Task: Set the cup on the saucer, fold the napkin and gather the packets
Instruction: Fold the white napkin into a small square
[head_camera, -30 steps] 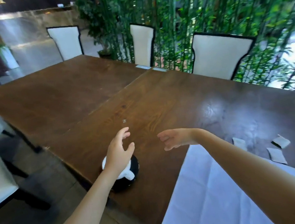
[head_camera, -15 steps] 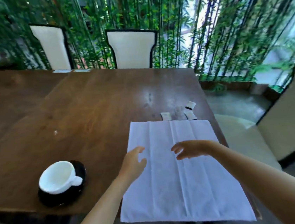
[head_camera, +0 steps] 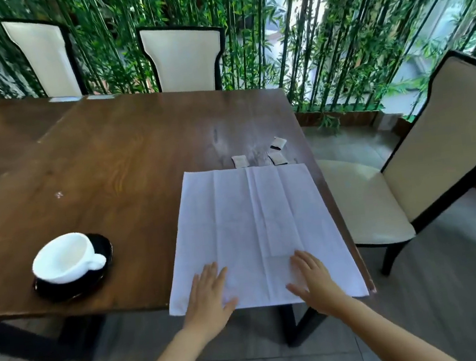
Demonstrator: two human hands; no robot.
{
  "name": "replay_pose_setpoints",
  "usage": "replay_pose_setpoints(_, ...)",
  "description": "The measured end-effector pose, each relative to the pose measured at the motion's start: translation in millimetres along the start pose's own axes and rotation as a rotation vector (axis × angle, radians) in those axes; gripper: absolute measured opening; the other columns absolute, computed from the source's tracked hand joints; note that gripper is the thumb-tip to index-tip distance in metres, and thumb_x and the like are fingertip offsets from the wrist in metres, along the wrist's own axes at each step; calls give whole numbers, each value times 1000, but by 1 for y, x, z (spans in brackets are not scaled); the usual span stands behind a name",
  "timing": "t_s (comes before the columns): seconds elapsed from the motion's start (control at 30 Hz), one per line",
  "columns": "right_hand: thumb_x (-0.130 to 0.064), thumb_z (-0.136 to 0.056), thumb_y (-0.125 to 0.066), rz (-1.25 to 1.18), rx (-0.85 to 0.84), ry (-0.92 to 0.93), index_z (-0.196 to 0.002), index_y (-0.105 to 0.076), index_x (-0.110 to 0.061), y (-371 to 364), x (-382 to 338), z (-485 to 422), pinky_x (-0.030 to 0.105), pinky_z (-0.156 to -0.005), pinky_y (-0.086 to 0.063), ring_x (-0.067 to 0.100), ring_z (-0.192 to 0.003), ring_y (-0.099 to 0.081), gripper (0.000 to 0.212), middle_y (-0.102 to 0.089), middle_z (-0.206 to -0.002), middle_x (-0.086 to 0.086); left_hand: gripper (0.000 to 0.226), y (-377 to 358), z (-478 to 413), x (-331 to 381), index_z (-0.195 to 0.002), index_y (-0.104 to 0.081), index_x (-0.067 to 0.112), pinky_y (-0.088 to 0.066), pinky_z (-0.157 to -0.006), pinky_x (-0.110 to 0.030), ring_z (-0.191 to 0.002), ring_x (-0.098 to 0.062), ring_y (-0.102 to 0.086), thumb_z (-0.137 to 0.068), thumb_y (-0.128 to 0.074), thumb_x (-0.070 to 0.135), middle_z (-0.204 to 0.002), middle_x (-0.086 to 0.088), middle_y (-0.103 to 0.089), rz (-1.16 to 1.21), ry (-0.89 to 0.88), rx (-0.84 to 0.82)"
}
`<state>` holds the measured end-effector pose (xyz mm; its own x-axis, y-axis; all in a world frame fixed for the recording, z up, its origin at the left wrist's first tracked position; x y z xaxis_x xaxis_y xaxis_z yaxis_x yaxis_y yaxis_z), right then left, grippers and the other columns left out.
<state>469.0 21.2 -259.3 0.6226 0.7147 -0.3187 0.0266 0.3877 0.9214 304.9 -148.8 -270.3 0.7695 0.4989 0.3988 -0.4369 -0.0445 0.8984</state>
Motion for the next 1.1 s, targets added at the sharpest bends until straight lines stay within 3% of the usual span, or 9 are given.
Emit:
replay_pose_setpoints(0.13,-60,-80,-56,138,-50,114,-149,-17,-18,-15,3,24,39,-120,-4,21,-148,-2,90,-7,-160,-1,77,-7,22,-6,-148,4,22,13,-115,-32,-144,-18,17,-92,-40,49,-154,1,19,-246,-139,-59)
replay_pose_setpoints(0.27,-13,-83,-53,228,-3,153,-148,-22,-23,-10,2,36,33,-120,-11,17,-147,-11,72,-14,-159,-6,55,3,26,-2,-149,-8,18,1,-117,-30,-146,-20,-1,-99,-30,10,-159,-5,-2,-315,-144,-11)
replay_pose_setpoints(0.33,-5,-85,-44,194,49,129,-143,-34,-21,1,0,37,30,-116,-22,16,-143,-24,61,-26,-156,-6,55,12,28,-1,-147,-21,15,-13,-116,-30,-145,-20,-16,-95,-31,1,-157,-4,-18,-280,-122,26)
replay_pose_setpoints(0.47,-1,-83,-40,203,83,-3,-104,-58,-15,26,7,38,36,-82,-46,28,-108,-56,30,-60,-119,7,37,50,31,3,-114,-61,6,-48,-82,-38,-102,-30,-60,-85,-39,-2,-110,-15,-66,-262,-51,173)
replay_pose_setpoints(0.57,-2,-85,-39,220,175,-102,-92,-58,-10,61,15,42,35,-67,-47,32,-87,-62,22,-65,-95,9,28,85,33,6,-92,-64,5,-45,-65,-39,-81,-34,-62,-79,-41,-5,-88,-14,-68,-273,-4,238)
replay_pose_setpoints(0.67,-4,-88,-40,167,266,-123,-79,-52,-10,97,19,39,32,-59,-41,30,-75,-58,16,-61,-83,8,18,120,31,9,-71,-50,8,-45,-60,-41,-72,-36,-60,-80,-40,-3,-77,-15,-64,-264,28,297)
replay_pose_setpoints(0.83,-7,-90,-42,83,400,-86,-87,-59,-8,157,11,13,32,-60,-34,37,-86,-61,17,-65,-90,15,30,179,3,9,-106,-65,10,-51,-74,-39,-96,-30,-62,-89,-41,4,-107,-9,-68,-164,68,471)
replay_pose_setpoints(0.93,-10,-93,-40,87,443,-77,-96,-62,-6,186,4,-16,35,-64,-41,38,-89,-62,22,-67,-97,17,34,206,-27,9,-104,-65,15,-42,-64,-32,-88,-28,-61,-85,-39,3,-103,-6,-69,-145,73,503)
replay_pose_setpoints(1.1,-7,-92,-41,61,511,-97,-82,-57,-6,223,4,-78,32,-59,-38,37,-83,-61,19,-66,-93,17,35,241,-94,-3,-100,-65,23,-39,-64,-30,-87,-27,-61,-84,-38,7,-100,-3,-69,-116,111,509)
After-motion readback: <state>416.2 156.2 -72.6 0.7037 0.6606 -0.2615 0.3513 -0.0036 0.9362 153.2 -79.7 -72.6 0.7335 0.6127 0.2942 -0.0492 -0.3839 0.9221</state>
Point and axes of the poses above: each hand's wrist, its own z-axis away from the middle knuckle, its own y-axis out of the back of the hand, x = y × z, the point moved 8 cm from there along -z, towards the middle knuckle
